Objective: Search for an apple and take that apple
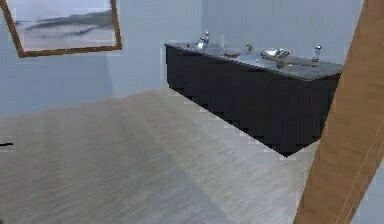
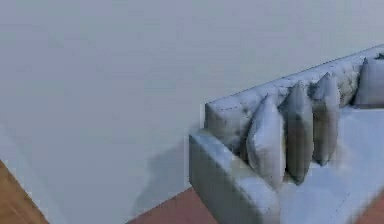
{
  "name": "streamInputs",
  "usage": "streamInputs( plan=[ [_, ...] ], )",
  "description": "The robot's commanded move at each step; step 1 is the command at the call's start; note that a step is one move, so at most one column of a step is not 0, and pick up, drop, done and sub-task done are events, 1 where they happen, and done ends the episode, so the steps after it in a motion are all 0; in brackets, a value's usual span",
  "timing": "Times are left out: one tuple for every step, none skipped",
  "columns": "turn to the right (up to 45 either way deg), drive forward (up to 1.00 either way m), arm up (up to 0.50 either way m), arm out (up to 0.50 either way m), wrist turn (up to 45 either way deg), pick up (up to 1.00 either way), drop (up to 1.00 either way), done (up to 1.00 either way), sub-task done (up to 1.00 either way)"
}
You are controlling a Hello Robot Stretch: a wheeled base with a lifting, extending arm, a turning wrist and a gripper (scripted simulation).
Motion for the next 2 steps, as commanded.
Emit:
streamInputs(
  plan=[
    [-30.0,0.0,0.0,0.0,0.0,0.0,0.0,0.0,0.0],
    [0.0,1.0,0.0,0.0,0.0,0.0,0.0,0.0,0.0]
  ],
)
